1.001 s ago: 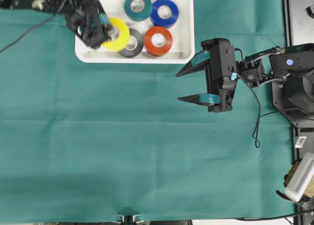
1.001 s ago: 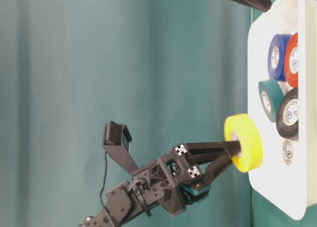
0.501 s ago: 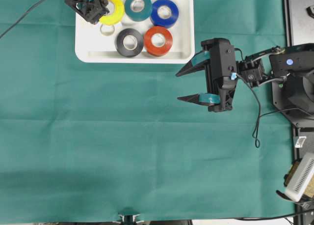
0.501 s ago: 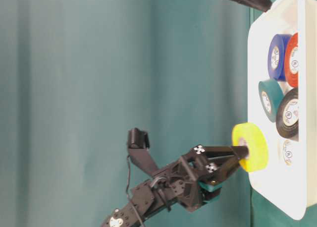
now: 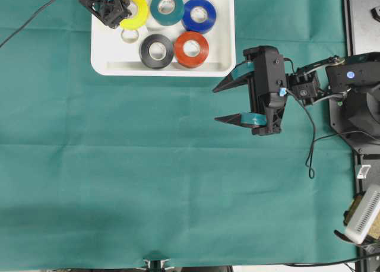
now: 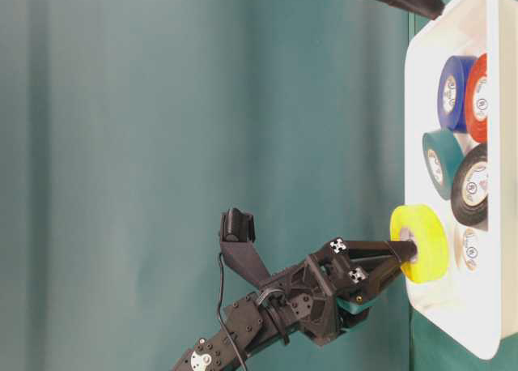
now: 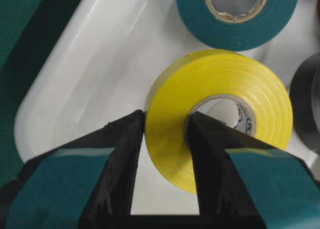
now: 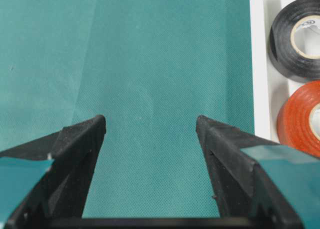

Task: Put the tape alternately from left to right into the white case.
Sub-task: 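Release the yellow roll in the tray and withdraw the left gripper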

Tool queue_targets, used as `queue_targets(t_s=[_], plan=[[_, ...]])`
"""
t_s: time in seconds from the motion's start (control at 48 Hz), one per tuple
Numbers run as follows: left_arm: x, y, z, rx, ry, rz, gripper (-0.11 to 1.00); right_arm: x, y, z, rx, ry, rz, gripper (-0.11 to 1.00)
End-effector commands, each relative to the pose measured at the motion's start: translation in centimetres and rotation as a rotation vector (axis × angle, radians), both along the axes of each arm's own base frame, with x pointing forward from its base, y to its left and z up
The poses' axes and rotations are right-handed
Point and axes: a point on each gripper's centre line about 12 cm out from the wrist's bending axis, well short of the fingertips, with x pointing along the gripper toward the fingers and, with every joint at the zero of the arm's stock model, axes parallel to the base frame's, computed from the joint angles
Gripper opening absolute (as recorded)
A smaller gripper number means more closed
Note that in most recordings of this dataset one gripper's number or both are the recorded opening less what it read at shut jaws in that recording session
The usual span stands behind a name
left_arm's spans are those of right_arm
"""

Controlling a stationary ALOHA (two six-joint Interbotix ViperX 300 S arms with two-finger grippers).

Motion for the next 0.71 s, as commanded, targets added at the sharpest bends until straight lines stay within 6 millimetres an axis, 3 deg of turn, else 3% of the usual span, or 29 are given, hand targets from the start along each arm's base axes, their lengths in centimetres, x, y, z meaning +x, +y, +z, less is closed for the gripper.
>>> queue_targets(t_s=[0.0, 0.063, 0.146, 0.313, 0.501, 0.688], plan=[[0.2, 0.2, 1.5, 0.022, -0.042, 0.001, -0.02, 0.2, 0.1, 0.8, 0.005, -0.03, 0.005, 0.68], [0.3, 0.0, 1.5, 0.022, -0.04, -0.005, 0.01, 0.2, 0.1, 0.8, 0.005, -0.03, 0.005, 0.68], [0.2, -0.1, 1.5, 0.023, -0.042, -0.006, 0.15, 0.2, 0.1, 0.8, 0.005, -0.03, 0.005, 0.68], [0.0, -0.5, 1.8, 0.028, -0.051, -0.012, 0.61, 0.2, 0.1, 0.8, 0.005, -0.03, 0.005, 0.68], [-0.4, -1.8, 2.8, 0.038, -0.077, -0.034, 0.58, 0.3, 0.1, 0.8, 0.005, -0.032, 0.005, 0.68], [-0.4, -4.9, 3.6, 0.044, -0.11, -0.1, 0.58, 0.4, 0.1, 0.9, 0.005, -0.035, 0.005, 0.68]])
